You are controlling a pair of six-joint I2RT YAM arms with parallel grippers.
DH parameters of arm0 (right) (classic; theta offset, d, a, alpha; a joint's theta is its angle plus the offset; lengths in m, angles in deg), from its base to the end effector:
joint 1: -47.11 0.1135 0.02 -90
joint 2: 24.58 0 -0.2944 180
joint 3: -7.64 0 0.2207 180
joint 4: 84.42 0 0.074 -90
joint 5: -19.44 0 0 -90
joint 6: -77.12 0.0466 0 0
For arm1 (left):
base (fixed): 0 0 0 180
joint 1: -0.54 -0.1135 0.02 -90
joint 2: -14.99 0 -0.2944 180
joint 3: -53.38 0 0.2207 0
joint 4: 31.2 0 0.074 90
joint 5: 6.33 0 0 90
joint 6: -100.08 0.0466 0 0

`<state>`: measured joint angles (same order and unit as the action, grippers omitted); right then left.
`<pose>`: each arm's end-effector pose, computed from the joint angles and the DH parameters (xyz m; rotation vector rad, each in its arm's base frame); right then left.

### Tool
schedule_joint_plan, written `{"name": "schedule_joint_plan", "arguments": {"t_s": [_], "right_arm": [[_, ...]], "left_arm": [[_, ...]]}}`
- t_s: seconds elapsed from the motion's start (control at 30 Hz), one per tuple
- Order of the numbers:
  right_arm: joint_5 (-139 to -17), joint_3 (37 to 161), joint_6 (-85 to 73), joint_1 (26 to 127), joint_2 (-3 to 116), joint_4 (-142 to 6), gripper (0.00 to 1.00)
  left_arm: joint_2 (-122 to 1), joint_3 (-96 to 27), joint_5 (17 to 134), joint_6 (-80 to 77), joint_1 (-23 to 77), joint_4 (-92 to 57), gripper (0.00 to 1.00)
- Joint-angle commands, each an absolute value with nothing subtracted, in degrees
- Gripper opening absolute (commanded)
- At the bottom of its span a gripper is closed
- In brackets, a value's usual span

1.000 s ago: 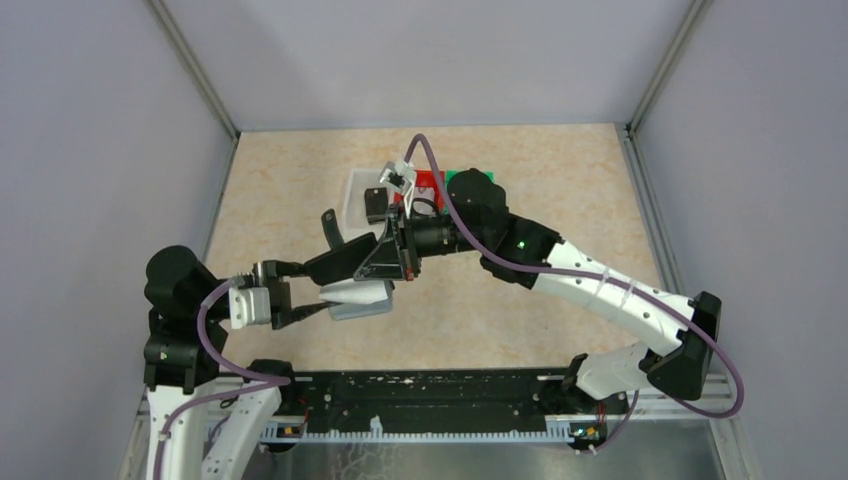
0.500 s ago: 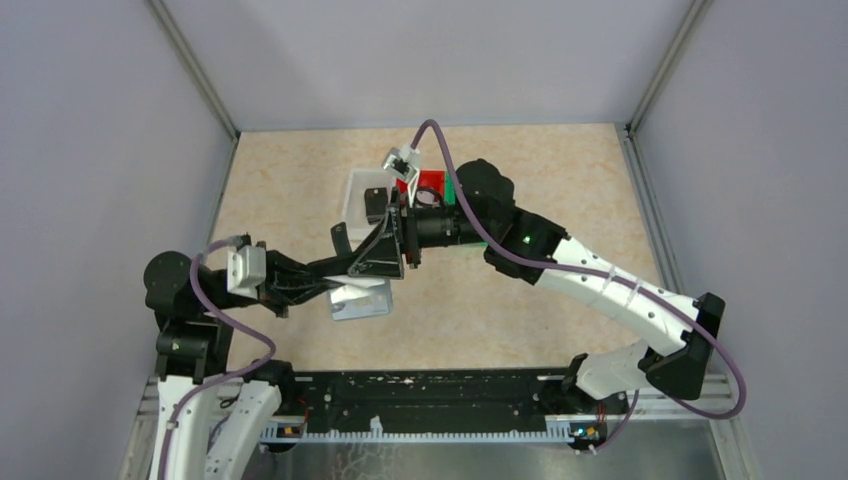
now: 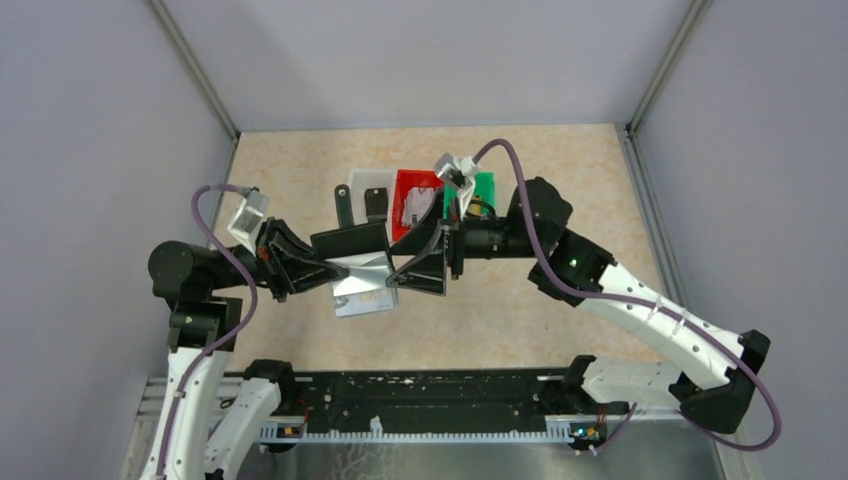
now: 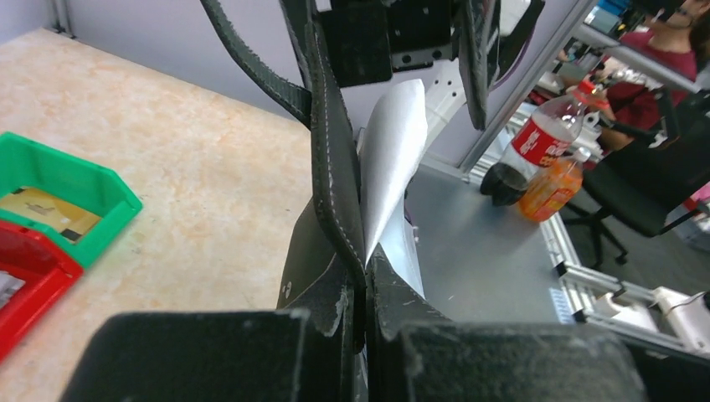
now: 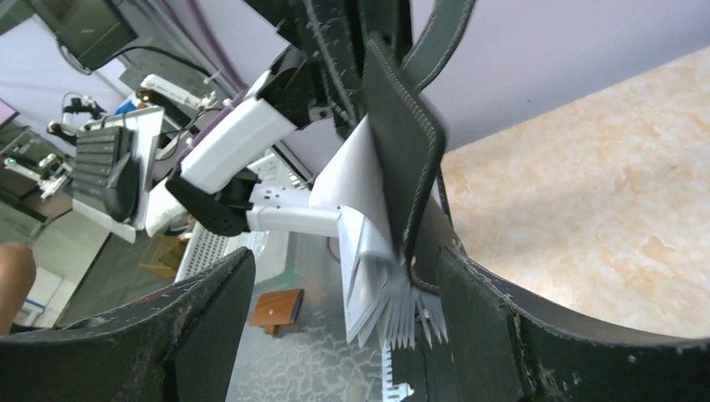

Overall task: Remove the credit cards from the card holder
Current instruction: Open the card holder.

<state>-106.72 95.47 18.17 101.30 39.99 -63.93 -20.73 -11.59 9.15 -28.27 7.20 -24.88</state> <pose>0.0993 0.1846 0.4719 -0.9059 1.5388 1.6063 0.0476 -0.0508 0.4269 0.8896 1.3652 -1.3704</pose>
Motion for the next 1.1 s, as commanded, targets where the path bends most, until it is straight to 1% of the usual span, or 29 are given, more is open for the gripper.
{"name": "schedule_joint_plan", "arguments": {"t_s": [0.0, 0.13, 0.3, 0.77, 1.07], "right_arm": [[-108.6, 89.1, 18.3, 101.1, 35.3, -74.0, 0.79], [-109.3, 85.5, 19.5, 101.1, 35.0, -78.2, 0.8], [-109.8, 83.7, 19.7, 101.1, 35.8, -80.7, 0.79], [-108.6, 84.9, 17.6, 101.1, 36.0, -80.9, 0.7], [-105.6, 90.1, 16.7, 101.1, 39.2, -82.0, 0.62]], "left_arm": [[-21.1, -11.8, 12.4, -41.3, 7.2, -34.6, 0.0], [-22.2, -11.6, 13.4, -47.8, 7.2, -38.3, 0.0], [-23.1, -11.5, 12.9, -52.5, 7.2, -41.1, 0.0], [-23.9, -12.9, 12.2, -59.1, 7.2, -43.5, 0.0], [-24.3, -13.5, 11.1, -59.8, 7.2, -43.3, 0.0]]}}
